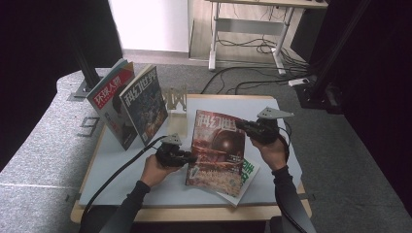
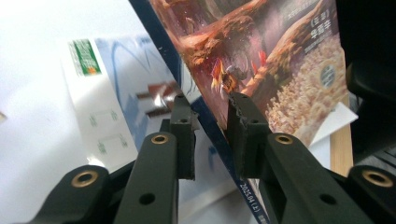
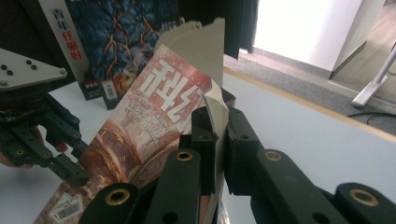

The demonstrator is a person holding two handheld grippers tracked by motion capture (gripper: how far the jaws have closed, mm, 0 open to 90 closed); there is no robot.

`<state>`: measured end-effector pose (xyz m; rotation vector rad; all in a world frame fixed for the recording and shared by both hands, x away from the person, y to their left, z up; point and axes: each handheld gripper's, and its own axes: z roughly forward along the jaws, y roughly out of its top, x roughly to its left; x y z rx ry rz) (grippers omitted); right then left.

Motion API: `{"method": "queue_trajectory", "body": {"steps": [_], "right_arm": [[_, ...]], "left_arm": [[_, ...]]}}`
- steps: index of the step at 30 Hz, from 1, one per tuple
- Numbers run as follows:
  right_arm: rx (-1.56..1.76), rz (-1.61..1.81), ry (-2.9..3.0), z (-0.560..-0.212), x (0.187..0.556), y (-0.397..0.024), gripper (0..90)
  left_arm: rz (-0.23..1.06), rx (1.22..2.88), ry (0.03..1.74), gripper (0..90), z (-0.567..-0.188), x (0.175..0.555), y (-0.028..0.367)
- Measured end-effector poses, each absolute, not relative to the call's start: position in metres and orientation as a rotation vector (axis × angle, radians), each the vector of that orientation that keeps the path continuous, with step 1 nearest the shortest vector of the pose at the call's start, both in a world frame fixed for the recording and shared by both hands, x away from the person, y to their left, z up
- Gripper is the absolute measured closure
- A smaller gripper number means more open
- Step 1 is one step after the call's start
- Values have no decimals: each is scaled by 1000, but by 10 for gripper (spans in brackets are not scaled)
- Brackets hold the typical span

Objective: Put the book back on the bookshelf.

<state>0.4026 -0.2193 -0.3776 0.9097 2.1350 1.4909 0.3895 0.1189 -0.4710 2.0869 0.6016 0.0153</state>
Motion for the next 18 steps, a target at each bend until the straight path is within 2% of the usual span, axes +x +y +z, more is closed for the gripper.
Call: {"method": "queue_trajectory", "body": {"steps": [4,6,10,18], "right_arm": [[873,1511,2104,-361,401,-216,827],[851,1533,2086,-351,399,-214,828],[800,1530,2082,-337,394,-209,827],[787,1521,2073,-341,389,-212,802]], "left_arm": [[68,2052,595,754,-463,388,121],[176,2021,593,766,-455,385,121],[236,2022,592,796,-454,382,122],[204,2014,577,831,-457,379,127]]}}
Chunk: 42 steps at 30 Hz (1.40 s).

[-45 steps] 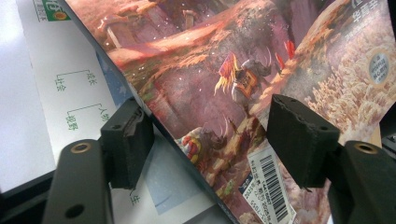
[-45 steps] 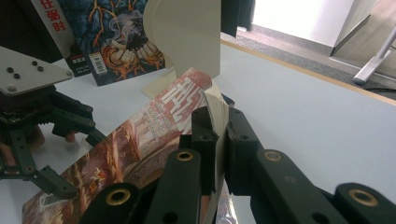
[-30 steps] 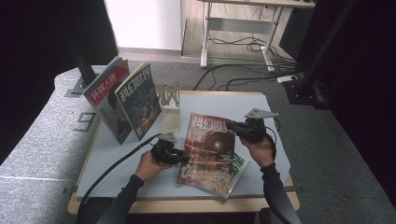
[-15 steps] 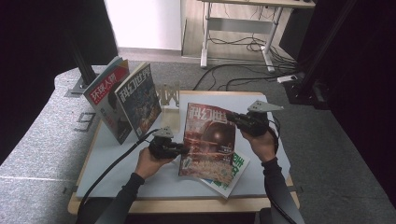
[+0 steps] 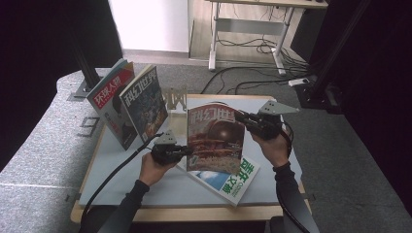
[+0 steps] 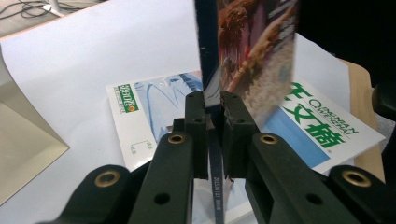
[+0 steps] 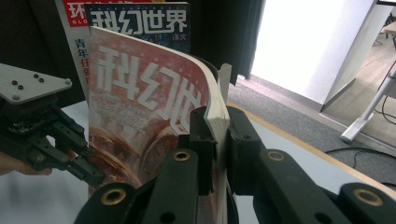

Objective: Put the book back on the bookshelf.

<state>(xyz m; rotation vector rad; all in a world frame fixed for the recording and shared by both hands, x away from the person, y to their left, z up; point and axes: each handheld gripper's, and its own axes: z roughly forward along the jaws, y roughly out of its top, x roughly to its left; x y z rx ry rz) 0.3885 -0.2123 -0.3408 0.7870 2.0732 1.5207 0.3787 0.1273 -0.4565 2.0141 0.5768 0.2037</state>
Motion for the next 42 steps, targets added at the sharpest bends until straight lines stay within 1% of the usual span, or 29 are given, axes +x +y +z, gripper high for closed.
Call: {"method": "queue_trajectory", "body": {"steps": [5,9,11,18,28,42], "right_arm": [[790,1530,2087,-341,387,-216,778],[795,1529,2102,-343,386,-217,729],[804,1526,2109,-346,387,-218,701],[842,1571,2121,-360,390,-224,667],[859,1583,2154,-383,388,-227,647],[882,1592,2185,-411,382,-232,651]], "left_arm": [[197,2005,569,839,-458,377,129],[187,1993,559,844,-460,376,131],[189,1994,554,844,-459,375,131],[186,1996,548,844,-459,374,132],[185,2008,532,842,-458,373,132],[190,2010,526,840,-458,372,132]]}}
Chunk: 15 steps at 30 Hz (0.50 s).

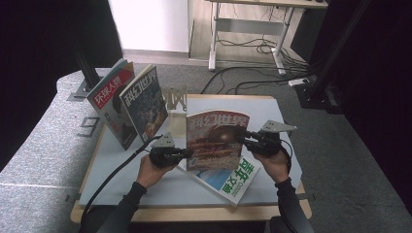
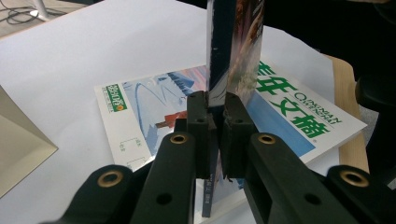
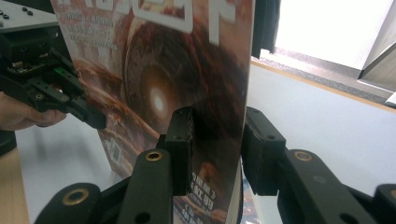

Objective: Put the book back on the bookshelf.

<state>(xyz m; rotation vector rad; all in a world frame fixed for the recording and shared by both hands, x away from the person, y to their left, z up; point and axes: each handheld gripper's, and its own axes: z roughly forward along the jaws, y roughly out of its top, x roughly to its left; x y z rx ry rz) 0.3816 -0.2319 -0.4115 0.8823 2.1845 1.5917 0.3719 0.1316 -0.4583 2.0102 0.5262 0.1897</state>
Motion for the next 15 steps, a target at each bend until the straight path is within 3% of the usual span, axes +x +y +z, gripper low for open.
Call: {"method": "queue_trajectory", "body": {"steps": [15], "right_arm": [[884,1629,2194,-430,372,-238,727]], "left_arm": [[199,2015,519,836,-458,369,132]]}}
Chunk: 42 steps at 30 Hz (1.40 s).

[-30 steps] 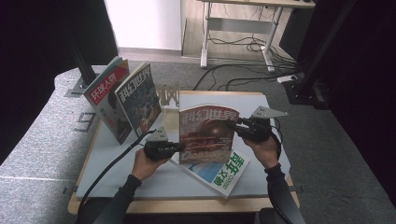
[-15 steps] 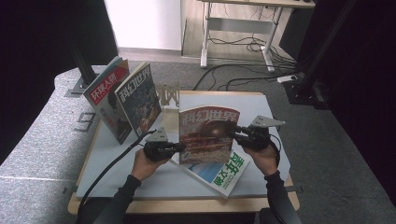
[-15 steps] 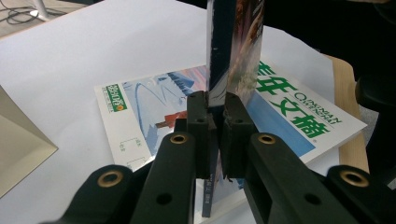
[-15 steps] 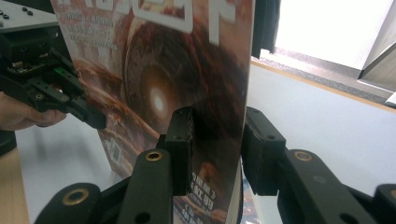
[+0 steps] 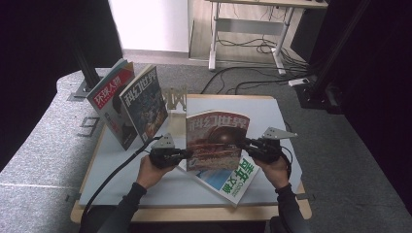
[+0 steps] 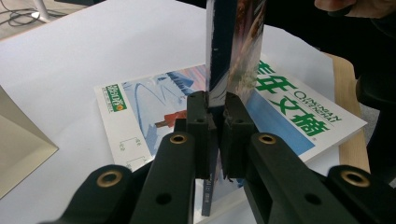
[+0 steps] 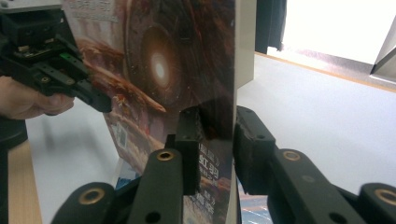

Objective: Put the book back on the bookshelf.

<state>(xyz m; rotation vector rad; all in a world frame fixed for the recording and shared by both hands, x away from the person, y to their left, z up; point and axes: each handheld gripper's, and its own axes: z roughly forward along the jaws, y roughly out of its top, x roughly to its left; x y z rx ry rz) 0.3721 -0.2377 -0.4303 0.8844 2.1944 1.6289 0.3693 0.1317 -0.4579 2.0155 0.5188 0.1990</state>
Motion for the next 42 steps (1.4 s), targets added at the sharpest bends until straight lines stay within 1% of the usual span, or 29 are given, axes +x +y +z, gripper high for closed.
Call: {"method": "queue_trajectory", "body": {"steps": [4,9,14,22,29,33,42], "right_arm": [[861,1653,2192,-430,365,-240,751],[851,1677,2191,-431,361,-242,756],[839,1680,2188,-432,358,-243,755],[833,1679,2185,-432,357,-243,755],[832,1679,2187,-432,357,-243,751],[834,1678,2189,-432,357,-243,748],[836,1667,2191,-432,358,-243,745]], "left_arm": [[214,2030,513,806,-456,367,131],[200,2029,511,765,-453,369,131],[212,2027,479,746,-436,372,126],[228,2045,456,736,-414,377,121],[181,2023,451,729,-392,386,119],[198,2043,439,726,-378,390,115],[206,2051,432,726,-361,397,110]]}}
